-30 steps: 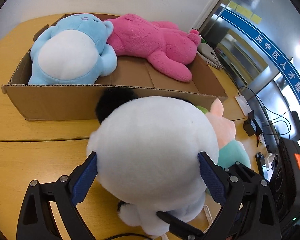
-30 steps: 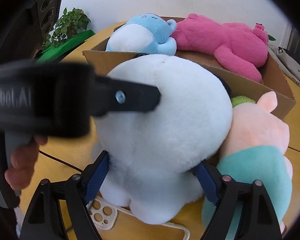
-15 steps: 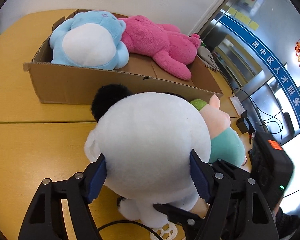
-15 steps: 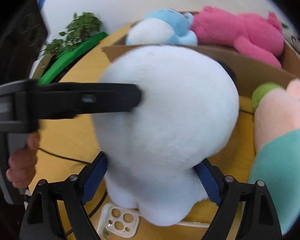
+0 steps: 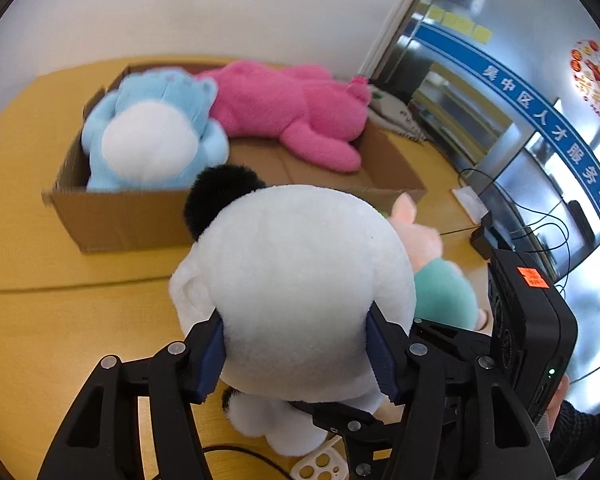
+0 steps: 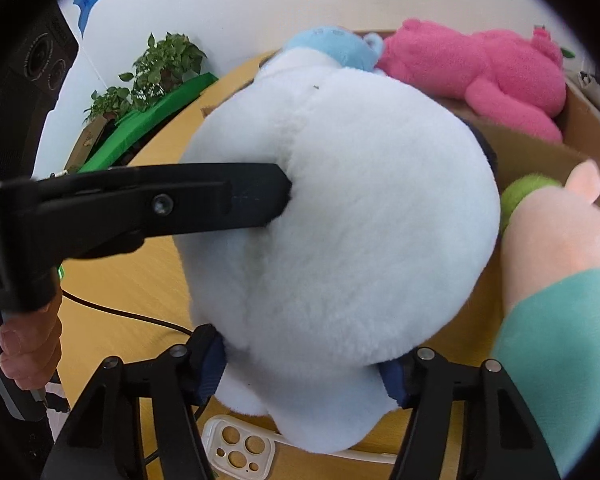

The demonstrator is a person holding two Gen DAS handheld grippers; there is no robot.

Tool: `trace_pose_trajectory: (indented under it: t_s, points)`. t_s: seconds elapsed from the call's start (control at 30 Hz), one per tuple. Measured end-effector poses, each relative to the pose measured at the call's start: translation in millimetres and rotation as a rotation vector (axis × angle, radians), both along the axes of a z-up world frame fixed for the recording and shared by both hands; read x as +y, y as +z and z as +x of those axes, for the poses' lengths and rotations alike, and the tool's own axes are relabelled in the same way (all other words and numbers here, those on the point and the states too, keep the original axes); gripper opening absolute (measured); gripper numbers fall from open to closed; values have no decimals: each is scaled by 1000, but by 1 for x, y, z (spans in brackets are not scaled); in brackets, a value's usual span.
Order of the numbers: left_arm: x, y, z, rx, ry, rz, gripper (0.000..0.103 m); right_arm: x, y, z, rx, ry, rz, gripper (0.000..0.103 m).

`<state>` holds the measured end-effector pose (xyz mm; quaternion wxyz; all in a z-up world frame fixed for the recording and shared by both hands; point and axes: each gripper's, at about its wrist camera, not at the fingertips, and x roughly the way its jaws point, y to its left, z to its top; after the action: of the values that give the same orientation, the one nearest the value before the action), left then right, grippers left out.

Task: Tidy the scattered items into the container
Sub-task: 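Carry the white plush over the box and lower it inside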

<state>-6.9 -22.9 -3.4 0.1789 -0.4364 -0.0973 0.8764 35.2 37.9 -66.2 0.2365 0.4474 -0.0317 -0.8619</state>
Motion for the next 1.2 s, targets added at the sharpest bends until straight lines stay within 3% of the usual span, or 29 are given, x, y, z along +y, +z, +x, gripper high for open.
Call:
trace_pose_trajectory:
  t_s: [0.2, 0.37, 0.67, 0.83, 0.97, 1.2]
  points:
    - [9, 61, -4, 138, -23, -29, 65, 15, 54, -6, 135, -25, -43, 62]
    - [11, 90, -23, 189, -52, -49, 65, 25, 84, -21, 187, -52, -52, 62]
    - [18, 143, -108, 281, -91, -112, 66, 51, 135, -101, 257, -92, -76, 63]
    - [11, 124, -170, 221, -83, -68, 68, 60, 118, -151, 204, -107, -65, 63]
    - [3, 80, -209, 116, -68, -61, 70, 54, 88, -197, 110, -106, -42, 63]
    - [-8, 5, -243, -35, -58, -52, 75, 42, 19, -226, -67, -98, 15, 64]
